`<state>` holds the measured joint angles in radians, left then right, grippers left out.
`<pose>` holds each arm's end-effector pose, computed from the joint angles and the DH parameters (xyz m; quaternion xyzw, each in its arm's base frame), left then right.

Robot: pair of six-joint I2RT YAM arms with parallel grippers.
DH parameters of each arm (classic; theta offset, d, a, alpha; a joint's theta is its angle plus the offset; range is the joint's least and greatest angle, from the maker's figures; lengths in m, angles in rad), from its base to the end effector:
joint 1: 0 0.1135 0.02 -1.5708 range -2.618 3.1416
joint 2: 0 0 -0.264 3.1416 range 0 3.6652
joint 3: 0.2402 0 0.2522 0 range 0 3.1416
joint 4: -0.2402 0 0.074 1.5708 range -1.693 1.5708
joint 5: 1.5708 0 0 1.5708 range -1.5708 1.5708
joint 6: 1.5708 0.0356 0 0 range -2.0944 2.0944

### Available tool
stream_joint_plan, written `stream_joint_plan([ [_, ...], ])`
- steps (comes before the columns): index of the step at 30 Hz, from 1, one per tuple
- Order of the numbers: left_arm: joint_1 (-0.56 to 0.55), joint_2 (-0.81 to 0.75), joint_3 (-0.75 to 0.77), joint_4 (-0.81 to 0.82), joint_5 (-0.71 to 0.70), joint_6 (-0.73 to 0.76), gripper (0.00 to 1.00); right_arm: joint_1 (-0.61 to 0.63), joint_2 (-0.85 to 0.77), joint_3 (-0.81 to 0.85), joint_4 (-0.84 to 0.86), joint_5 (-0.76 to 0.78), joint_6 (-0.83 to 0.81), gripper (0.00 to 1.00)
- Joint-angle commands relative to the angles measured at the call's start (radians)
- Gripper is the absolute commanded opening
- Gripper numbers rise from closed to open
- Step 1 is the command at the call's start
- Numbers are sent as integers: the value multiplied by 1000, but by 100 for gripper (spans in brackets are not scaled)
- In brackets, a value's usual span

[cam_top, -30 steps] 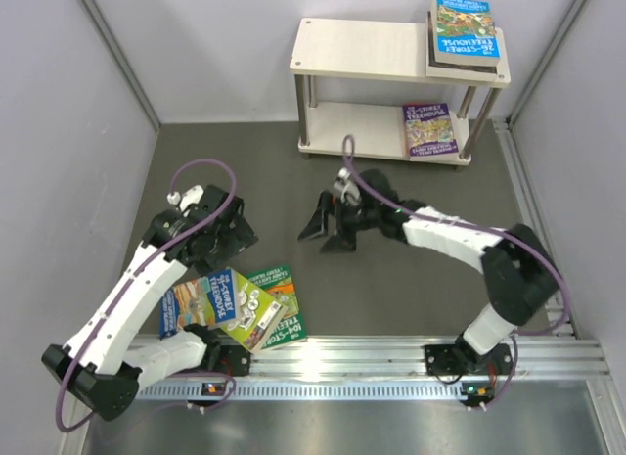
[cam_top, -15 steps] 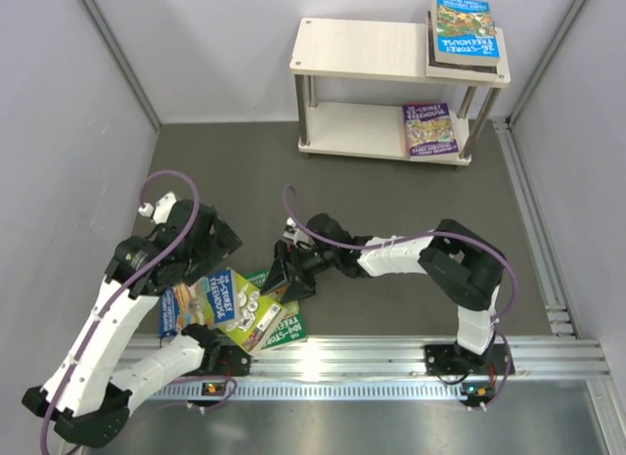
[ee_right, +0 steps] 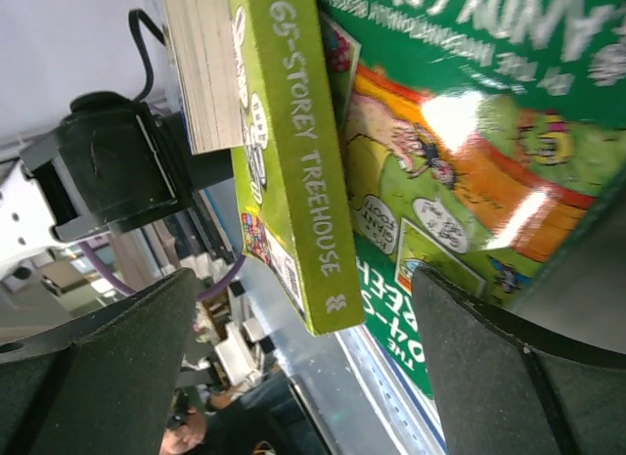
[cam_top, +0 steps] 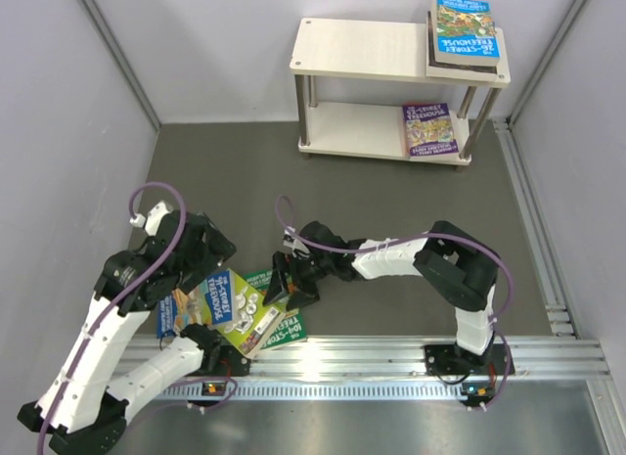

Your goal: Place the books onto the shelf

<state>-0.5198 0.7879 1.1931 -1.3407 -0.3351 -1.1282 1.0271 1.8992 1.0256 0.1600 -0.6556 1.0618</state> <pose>0.0918 -0.0391 0.3657 -0.3302 0.8781 -0.1184 0.3255 0.1810 0.3413 0.1472 0.1188 -0.8633 -0.4873 0.0555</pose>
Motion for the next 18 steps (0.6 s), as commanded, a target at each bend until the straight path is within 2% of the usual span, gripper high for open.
stream_joint_plan([
  [1,0,-12,-6,-115,1,-8,93,65,9,59,-70,30,-74,89],
  [4,0,-12,-12,-109,2,-7,93,83,26,83,-70,22,-74,88],
  [6,0,-9,-16,-100,7,-7,93,91,38,97,-68,13,-72,83],
  [11,0,-1,-21,-81,16,-4,92,91,54,102,-56,11,-68,53],
  [16,0,5,-23,-69,22,4,92,85,73,116,-56,43,-80,43],
  [18,0,7,-26,-61,24,8,92,76,95,132,-56,59,-86,35],
])
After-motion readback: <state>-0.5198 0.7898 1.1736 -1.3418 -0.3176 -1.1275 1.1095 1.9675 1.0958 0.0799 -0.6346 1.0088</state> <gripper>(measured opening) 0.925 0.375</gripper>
